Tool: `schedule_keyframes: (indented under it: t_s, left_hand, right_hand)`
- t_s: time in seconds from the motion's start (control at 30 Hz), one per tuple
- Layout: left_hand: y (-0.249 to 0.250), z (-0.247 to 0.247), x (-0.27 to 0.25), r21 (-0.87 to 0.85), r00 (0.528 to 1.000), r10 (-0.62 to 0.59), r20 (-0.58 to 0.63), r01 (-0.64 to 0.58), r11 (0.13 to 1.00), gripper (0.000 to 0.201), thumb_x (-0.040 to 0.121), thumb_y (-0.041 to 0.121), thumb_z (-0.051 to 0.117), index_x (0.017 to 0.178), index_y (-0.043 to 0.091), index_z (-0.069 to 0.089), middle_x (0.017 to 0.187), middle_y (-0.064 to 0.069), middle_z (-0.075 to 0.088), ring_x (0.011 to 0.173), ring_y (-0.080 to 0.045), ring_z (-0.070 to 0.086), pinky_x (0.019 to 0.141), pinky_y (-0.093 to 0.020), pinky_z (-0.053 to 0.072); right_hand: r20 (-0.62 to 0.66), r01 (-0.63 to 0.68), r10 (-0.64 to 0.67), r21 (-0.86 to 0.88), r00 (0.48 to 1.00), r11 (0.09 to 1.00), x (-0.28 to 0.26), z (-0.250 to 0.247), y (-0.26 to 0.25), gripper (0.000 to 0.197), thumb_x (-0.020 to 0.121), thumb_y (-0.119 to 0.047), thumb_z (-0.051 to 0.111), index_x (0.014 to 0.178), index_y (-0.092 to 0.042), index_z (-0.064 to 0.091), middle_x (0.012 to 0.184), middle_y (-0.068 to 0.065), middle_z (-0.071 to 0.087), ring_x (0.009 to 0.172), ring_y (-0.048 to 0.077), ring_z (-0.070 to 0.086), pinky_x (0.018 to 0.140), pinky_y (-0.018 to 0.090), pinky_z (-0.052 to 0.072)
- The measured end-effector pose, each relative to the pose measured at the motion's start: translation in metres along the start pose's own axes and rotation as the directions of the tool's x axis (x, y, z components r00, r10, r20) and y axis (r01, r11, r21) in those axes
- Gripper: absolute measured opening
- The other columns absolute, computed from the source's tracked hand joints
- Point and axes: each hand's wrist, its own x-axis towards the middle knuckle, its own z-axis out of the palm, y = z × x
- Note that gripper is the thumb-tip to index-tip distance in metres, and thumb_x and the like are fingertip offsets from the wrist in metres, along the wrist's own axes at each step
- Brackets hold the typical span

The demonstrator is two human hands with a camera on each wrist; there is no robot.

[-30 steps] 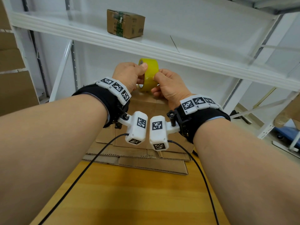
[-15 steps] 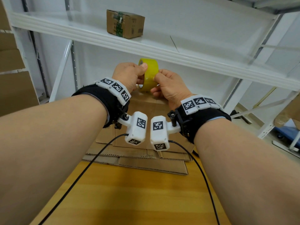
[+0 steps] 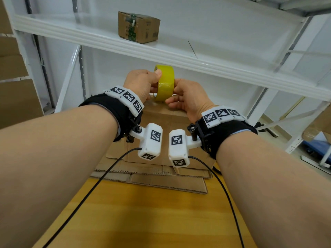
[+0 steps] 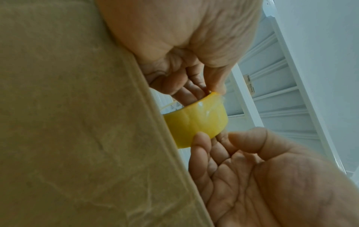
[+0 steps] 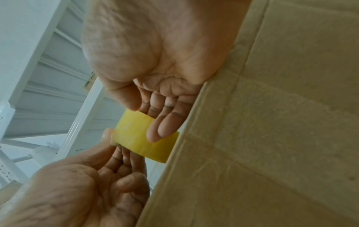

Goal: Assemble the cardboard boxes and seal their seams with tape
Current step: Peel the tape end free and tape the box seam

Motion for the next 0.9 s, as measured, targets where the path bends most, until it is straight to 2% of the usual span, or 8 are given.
schedule_keyframes:
  t_s: [0.17,0.3,0.4,0.53,0.63,0.73,0.83,0.9]
  left_hand:
    - [-0.001,-0.002,0.001,-0.028,1.0,-0.01,0.019,0.01,1.0,0.027,0.091,0.03,0.062,0.069,0.018,0.055,0.061,0.005,0.058,0.04,-0.001,0.052,0.048,-0.022,0.032]
    - [0.008,-0.005,0.003,-0.173,0.994,-0.105,0.005,0.104,0.979,0.022,0.093,0.029,0.06,0.074,0.018,0.057,0.05,0.012,0.058,0.042,-0.001,0.054,0.043,-0.019,0.032]
    - [0.01,-0.007,0.003,-0.262,0.989,-0.142,-0.04,0.127,0.957,0.019,0.095,0.032,0.058,0.084,0.016,0.057,0.061,0.007,0.059,0.05,-0.005,0.056,0.042,-0.018,0.036]
    - [0.007,-0.007,0.001,-0.081,0.989,0.015,-0.149,-0.028,0.996,0.02,0.098,0.035,0.051,0.105,0.017,0.049,0.093,-0.001,0.061,0.074,-0.013,0.064,0.049,-0.023,0.051]
    - [0.008,-0.012,0.001,0.18,0.967,0.213,-0.139,-0.187,0.966,0.017,0.099,0.028,0.049,0.108,0.017,0.057,0.092,0.003,0.056,0.081,-0.012,0.058,0.067,-0.031,0.059]
    - [0.01,-0.017,0.0,0.383,0.936,0.351,-0.018,-0.317,0.868,0.016,0.093,0.028,0.056,0.103,0.022,0.067,0.099,0.003,0.064,0.084,-0.01,0.06,0.082,-0.036,0.056]
    - [0.011,-0.016,-0.006,0.529,0.904,0.425,0.053,-0.387,0.755,0.02,0.095,0.031,0.055,0.109,0.024,0.068,0.107,0.004,0.06,0.092,-0.007,0.055,0.088,-0.023,0.044]
    - [0.01,-0.015,-0.01,0.585,0.878,0.474,0.064,-0.418,0.695,0.024,0.096,0.031,0.054,0.113,0.022,0.067,0.109,0.003,0.056,0.095,-0.008,0.052,0.089,-0.02,0.039]
  right_hand:
    - [0.025,-0.027,0.025,0.046,0.999,0.999,-0.002,-0.002,-0.001,0.025,0.095,-0.011,0.041,0.105,-0.007,0.063,0.085,0.012,0.067,0.054,0.014,0.059,0.048,0.023,0.051]
    - [0.076,0.001,0.003,-0.045,0.997,0.999,-0.001,-0.005,0.001,0.03,0.092,-0.002,0.053,0.119,-0.009,0.065,0.086,0.01,0.069,0.057,0.012,0.062,0.051,0.02,0.053]
    - [0.106,0.058,-0.051,-0.061,0.993,0.996,-0.002,-0.005,0.005,0.031,0.093,0.0,0.06,0.123,-0.007,0.065,0.085,0.006,0.071,0.058,0.009,0.063,0.051,0.017,0.052]
    - [0.076,0.105,-0.101,-0.046,0.992,0.993,-0.003,-0.003,0.008,0.025,0.095,-0.002,0.06,0.117,-0.014,0.066,0.089,0.003,0.072,0.063,0.011,0.066,0.054,0.018,0.054]
    - [0.044,0.117,-0.115,-0.029,0.992,0.993,-0.004,-0.003,0.009,0.024,0.097,-0.004,0.059,0.117,-0.015,0.065,0.095,0.006,0.071,0.068,0.016,0.068,0.057,0.019,0.055]
    - [0.022,0.127,-0.126,-0.025,0.992,0.992,-0.006,-0.004,0.009,0.029,0.096,-0.003,0.06,0.124,-0.009,0.063,0.096,0.007,0.07,0.073,0.02,0.069,0.062,0.021,0.057]
    - [0.007,0.129,-0.129,-0.017,0.992,0.992,-0.007,-0.005,0.01,0.03,0.096,-0.004,0.06,0.126,-0.007,0.063,0.098,0.009,0.07,0.076,0.021,0.07,0.065,0.023,0.059]
    - [0.003,0.131,-0.131,-0.014,0.991,0.991,-0.008,-0.005,0.01,0.03,0.096,-0.004,0.061,0.126,-0.006,0.063,0.099,0.01,0.07,0.077,0.021,0.07,0.066,0.023,0.059]
